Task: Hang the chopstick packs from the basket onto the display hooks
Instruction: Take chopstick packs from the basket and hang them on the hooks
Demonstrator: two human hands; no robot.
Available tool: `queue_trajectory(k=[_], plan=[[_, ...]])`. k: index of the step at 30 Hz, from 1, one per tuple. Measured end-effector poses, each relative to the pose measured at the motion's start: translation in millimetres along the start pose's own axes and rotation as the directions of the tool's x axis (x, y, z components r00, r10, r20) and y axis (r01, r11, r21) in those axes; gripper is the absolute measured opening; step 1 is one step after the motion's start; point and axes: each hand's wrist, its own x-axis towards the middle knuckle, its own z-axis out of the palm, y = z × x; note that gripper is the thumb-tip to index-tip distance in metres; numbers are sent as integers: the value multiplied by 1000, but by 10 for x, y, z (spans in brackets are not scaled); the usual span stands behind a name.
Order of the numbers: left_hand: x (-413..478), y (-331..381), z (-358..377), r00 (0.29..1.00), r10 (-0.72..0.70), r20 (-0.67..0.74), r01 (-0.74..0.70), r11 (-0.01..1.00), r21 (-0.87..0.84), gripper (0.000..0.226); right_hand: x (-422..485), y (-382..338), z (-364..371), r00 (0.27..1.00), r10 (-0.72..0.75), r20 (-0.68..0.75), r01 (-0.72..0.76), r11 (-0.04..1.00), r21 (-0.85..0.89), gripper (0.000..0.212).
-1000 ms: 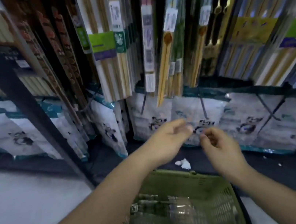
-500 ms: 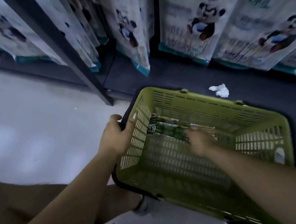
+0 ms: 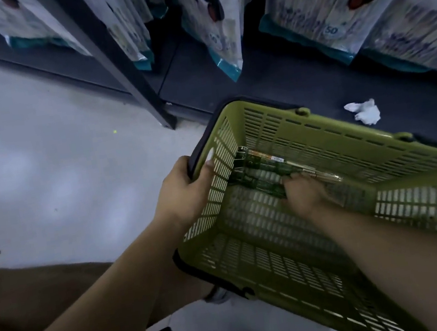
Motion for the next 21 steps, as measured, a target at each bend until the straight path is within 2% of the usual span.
queue_trajectory(k=[5,8,11,13,15,16,17,19,21], plan=[[-13,19,-25,999,-2,36,3,1000,-20,23,-14,55,-26,999,45,22,-45,999,-15,26],[3,5,-46,998,0,59,2,999,-37,19,-46,159,-60,998,47,30,-47,999,6,27],[-32,18,-56,998,39,50,-39,999,-3,30,-136,219,-146,1000,20,24,-22,996,84,29],[-101,33,-55,977,198,-82,-185,972,143,45,-229,207,-224,1000,6,28,-10,988,157,27],[-198,100,-46,867,453,-207,-388,875,290,45,-348,162,-315,1000,-26,5,24,968,250,26],[-236,140,-26,824,523,-217,-457,840,291,39,-415,118,-378,999,-38,-26,44,951,307,25],[-272,188,2,821,535,-196,-490,839,237,33,-484,56,-458,996,-50,-69,72,929,362,24],[-341,270,82,908,406,-105,-402,914,59,23,-598,-101,-651,981,-95,-169,162,880,447,27],[-384,334,151,982,174,68,-163,977,-138,27,-720,-310,-886,959,-154,-240,259,821,509,30]])
